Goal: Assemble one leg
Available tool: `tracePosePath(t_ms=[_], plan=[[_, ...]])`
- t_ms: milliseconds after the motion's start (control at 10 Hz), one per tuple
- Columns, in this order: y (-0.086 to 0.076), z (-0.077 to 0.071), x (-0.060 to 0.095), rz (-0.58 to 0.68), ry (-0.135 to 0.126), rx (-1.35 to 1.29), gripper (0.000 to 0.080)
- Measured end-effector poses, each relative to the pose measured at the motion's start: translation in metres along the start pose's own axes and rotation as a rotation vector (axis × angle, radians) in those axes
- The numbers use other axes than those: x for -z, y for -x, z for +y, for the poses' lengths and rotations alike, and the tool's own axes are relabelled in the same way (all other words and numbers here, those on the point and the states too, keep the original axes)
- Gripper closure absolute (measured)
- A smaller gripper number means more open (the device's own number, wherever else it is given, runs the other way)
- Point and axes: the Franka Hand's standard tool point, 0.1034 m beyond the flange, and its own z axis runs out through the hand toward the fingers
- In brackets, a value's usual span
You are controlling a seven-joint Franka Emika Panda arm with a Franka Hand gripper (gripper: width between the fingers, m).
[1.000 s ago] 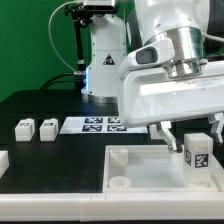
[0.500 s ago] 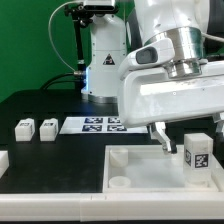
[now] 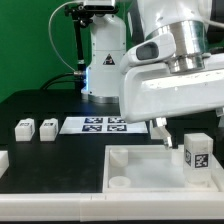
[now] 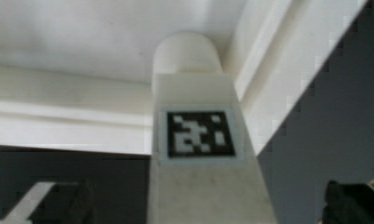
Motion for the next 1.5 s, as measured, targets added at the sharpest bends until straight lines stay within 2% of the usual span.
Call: tracePosePath(t_ms=[200,700,800,1000,1100,1200,1300,1400,1500], plan=[[-0.002,0.002,-0.002,-0.057,-0.006,-0.024,0.015],[0.01,0.0,-0.011,-0.465,-0.086,-0.048,0.015],[0.002,0.002,-0.012,-0.457,-0.088,-0.049,0.015],[-0.001,0.004,-0.015,-0.43,-0.078,-0.074,0.015],[-0.001,0.004,-0.015,-0.431,-0.075,-0.091,0.026],[-0.001,0.004,-0.016,-0.432,-0.065,-0.139,0.0427],[-0.001,0.003,-0.016,-0.436,-0.042,-0.254,0.0427],[-0.001,0.003,-0.016,-0.438,-0.029,-0.32,0.0507],[-0.001,0.003,-0.016,-0.441,-0.002,-0.442,0.0507]])
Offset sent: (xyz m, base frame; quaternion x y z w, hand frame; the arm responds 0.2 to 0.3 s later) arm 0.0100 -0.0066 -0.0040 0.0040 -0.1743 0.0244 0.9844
